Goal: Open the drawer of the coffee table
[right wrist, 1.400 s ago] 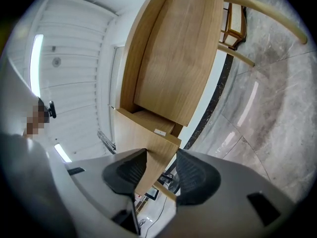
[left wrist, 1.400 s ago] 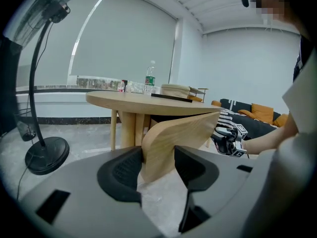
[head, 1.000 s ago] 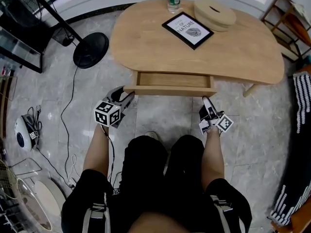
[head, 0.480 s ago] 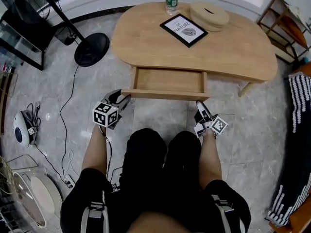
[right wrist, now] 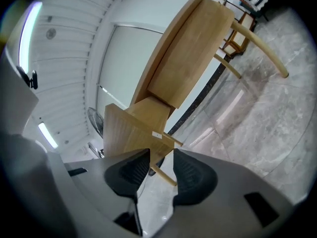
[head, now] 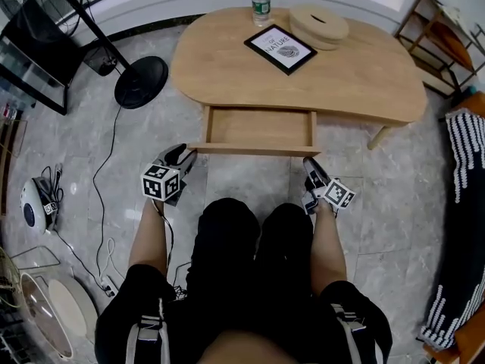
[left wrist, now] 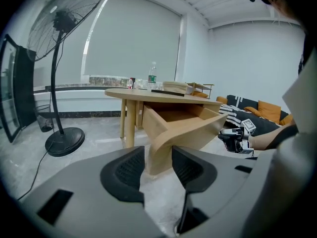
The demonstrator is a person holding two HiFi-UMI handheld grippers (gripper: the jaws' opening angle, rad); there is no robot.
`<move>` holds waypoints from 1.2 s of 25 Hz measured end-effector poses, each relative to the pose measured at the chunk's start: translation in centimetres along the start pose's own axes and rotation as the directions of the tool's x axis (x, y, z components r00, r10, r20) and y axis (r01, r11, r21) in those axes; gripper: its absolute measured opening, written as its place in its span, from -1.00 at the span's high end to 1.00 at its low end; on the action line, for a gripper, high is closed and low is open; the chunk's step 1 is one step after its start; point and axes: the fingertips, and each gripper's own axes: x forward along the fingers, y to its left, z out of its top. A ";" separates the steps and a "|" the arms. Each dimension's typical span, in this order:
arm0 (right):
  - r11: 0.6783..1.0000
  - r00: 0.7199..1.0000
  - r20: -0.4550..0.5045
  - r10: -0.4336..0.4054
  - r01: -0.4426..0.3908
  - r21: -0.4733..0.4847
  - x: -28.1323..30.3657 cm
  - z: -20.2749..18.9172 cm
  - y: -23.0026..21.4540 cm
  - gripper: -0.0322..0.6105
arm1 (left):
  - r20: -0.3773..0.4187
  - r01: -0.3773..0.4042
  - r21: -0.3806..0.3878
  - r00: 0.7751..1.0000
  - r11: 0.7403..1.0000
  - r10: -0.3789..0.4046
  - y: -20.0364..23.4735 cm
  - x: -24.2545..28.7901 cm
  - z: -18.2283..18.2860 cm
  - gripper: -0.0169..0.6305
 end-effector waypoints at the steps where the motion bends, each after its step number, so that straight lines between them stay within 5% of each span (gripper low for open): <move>1: 0.999 0.999 0.006 -0.033 0.034 -0.026 -0.4 0.4 -0.2 0.44 | 0.007 -0.005 -0.003 1.000 1.000 0.005 0.1 -0.3 0.2 0.36; 8: 0.935 0.977 0.080 -0.197 0.212 -0.285 -3.8 5.0 0.9 0.53 | 0.091 -0.075 -0.109 0.992 0.991 0.085 1.2 -3.5 2.6 0.47; 10: 0.882 0.962 0.135 -0.236 0.270 -0.385 -4.3 7.3 2.5 0.53 | 0.121 -0.112 -0.113 0.985 0.987 0.126 1.1 -4.5 4.3 0.52; 13: 0.759 0.929 0.244 -0.278 0.368 -0.536 -4.7 11.2 5.8 0.56 | 0.157 -0.169 -0.072 0.971 0.983 0.179 0.6 -5.6 7.6 0.56; 17: 0.643 0.901 0.362 -0.237 0.425 -0.637 -4.3 14.9 12.1 0.58 | 0.233 -0.221 -0.053 0.946 0.974 0.227 -1.0 -6.5 12.0 0.65; 22: 0.637 0.874 0.469 -0.126 0.434 -0.637 -3.0 16.7 21.1 0.77 | 0.302 -0.258 -0.024 0.919 0.966 0.253 -4.3 -7.1 16.7 0.80; 30: 0.581 0.929 0.366 -0.062 0.331 -0.743 1.8 12.4 27.5 0.87 | 0.315 -0.199 0.009 0.931 0.980 0.186 -9.6 -5.3 18.4 0.84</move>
